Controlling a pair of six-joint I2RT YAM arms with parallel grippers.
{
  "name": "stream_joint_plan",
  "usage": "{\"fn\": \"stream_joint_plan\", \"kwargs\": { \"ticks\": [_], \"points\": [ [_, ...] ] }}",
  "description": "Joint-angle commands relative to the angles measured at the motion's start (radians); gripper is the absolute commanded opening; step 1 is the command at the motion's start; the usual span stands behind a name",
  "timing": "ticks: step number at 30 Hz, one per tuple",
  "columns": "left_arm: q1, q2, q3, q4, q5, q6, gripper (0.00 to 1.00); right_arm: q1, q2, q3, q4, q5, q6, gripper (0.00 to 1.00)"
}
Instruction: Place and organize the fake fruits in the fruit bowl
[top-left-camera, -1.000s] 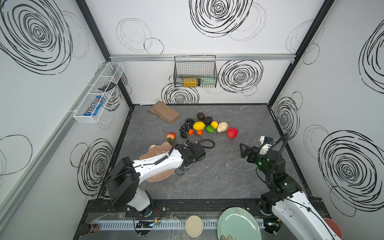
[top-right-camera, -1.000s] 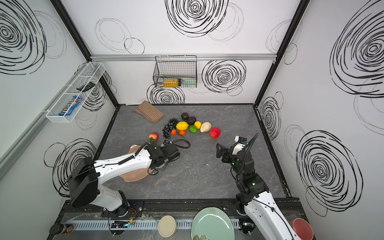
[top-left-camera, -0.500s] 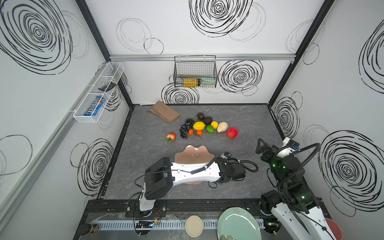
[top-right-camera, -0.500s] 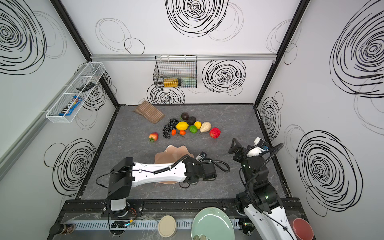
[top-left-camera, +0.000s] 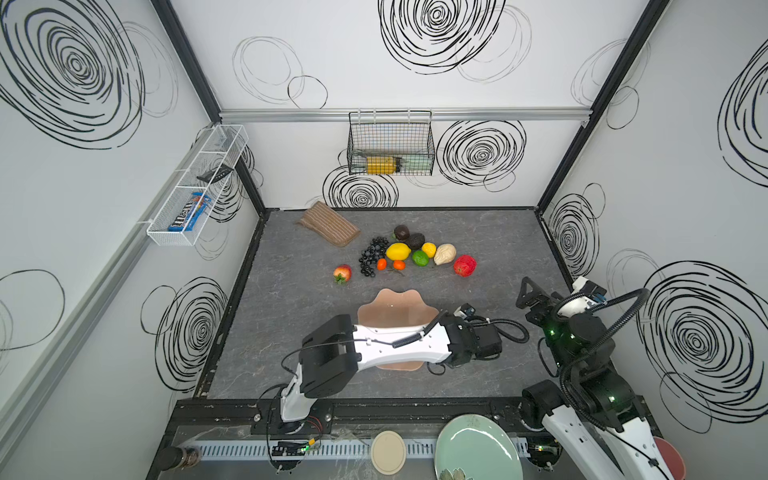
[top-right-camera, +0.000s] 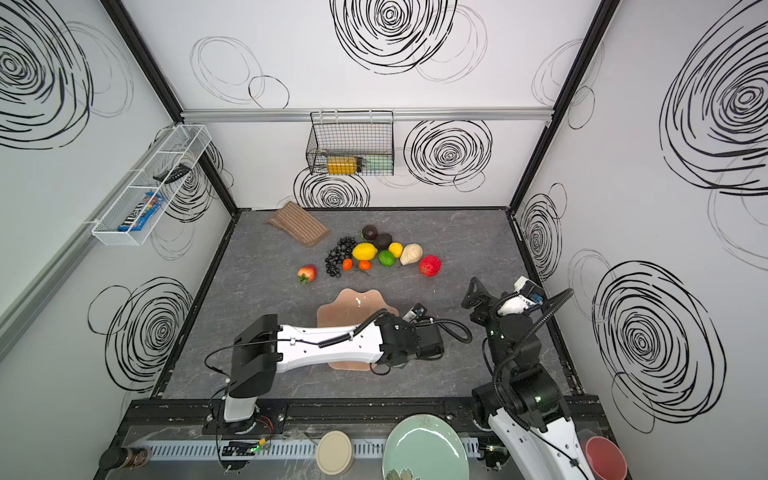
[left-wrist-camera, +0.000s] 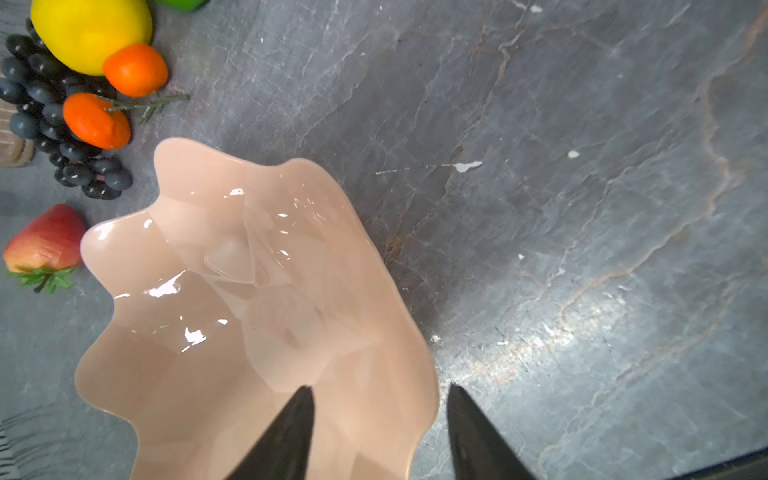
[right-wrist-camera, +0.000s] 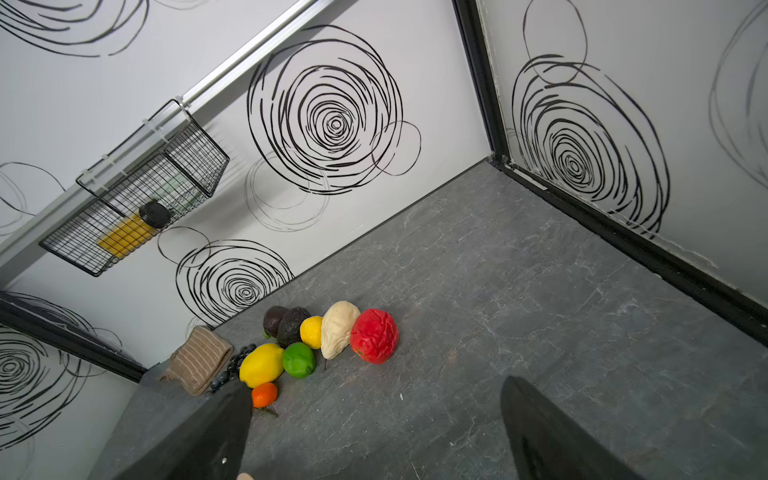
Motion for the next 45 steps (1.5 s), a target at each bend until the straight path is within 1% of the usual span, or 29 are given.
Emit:
{"fn": "stream_joint_plan", "kwargs": {
  "ticks": [1, 2, 3, 4, 7, 8, 9, 10, 12, 14, 17, 20, 22, 25, 31, 35, 38, 42, 45],
  "points": [
    [0.043, -0.213, -0.105, 0.138, 0.07, 0.023, 0.66, -0.002, 0.051, 0.021, 0.005, -0.007, -0.037, 0.97],
    [0.061, -0.291, -0.159, 0.19, 0.092, 0.022, 0.72, -0.002, 0.07, 0.021, 0.011, -0.028, -0.046, 0.97],
    [0.082, -0.37, -0.219, 0.244, 0.1, 0.014, 0.81, -0.002, 0.09, 0.021, 0.018, -0.052, -0.054, 0.97],
    [0.106, -0.441, -0.274, 0.285, 0.104, 0.007, 0.87, -0.002, 0.107, 0.019, 0.025, -0.076, -0.058, 0.97],
    [0.251, -0.675, -0.468, 0.382, 0.105, -0.015, 0.93, -0.002, 0.177, 0.013, 0.044, -0.161, -0.066, 0.97],
    [0.321, -0.754, -0.539, 0.408, 0.109, -0.027, 0.99, -0.002, 0.204, 0.009, 0.059, -0.202, -0.069, 0.97],
    [0.4, -0.831, -0.61, 0.438, 0.131, -0.03, 0.97, -0.001, 0.229, 0.0, 0.075, -0.239, -0.072, 0.97],
    [0.476, -0.892, -0.665, 0.462, 0.164, -0.032, 0.96, -0.001, 0.252, -0.007, 0.09, -0.27, -0.068, 0.97],
    [0.639, -1.006, -0.777, 0.53, 0.272, -0.031, 0.96, 0.001, 0.31, -0.016, 0.119, -0.339, -0.045, 0.97],
    [0.751, -1.069, -0.858, 0.584, 0.339, -0.043, 0.96, 0.015, 0.369, -0.024, 0.149, -0.396, -0.016, 0.97],
    [0.875, -1.097, -0.96, 0.671, 0.461, -0.055, 0.96, 0.069, 0.448, -0.037, 0.191, -0.428, 0.01, 0.97],
    [0.947, -1.072, -1.046, 0.764, 0.572, -0.061, 0.96, 0.134, 0.503, -0.044, 0.213, -0.415, 0.021, 0.97],
    [0.958, -1.046, -1.082, 0.814, 0.61, -0.055, 0.96, 0.166, 0.527, -0.049, 0.225, -0.421, 0.035, 0.97],
    [0.949, -1.01, -1.117, 0.886, 0.66, -0.04, 0.96, 0.224, 0.564, -0.074, 0.256, -0.428, 0.064, 0.97],
    [0.916, -0.917, -1.136, 0.954, 0.692, -0.032, 0.96, 0.319, 0.66, -0.114, 0.32, -0.459, 0.092, 0.97],
    [0.859, -0.855, -1.13, 0.996, 0.699, -0.033, 0.96, 0.358, 0.716, -0.117, 0.364, -0.499, 0.102, 0.97],
    [0.805, -0.802, -1.111, 1.014, 0.687, -0.033, 0.96, 0.372, 0.753, -0.108, 0.359, -0.501, 0.109, 0.97],
    [0.735, -0.752, -1.083, 1.033, 0.662, -0.04, 0.96, 0.373, 0.784, -0.095, 0.336, -0.497, 0.113, 0.97],
    [0.685, -0.722, -1.059, 1.039, 0.643, -0.044, 0.96, 0.372, 0.782, -0.091, 0.309, -0.468, 0.11, 0.97]
  ]
}}
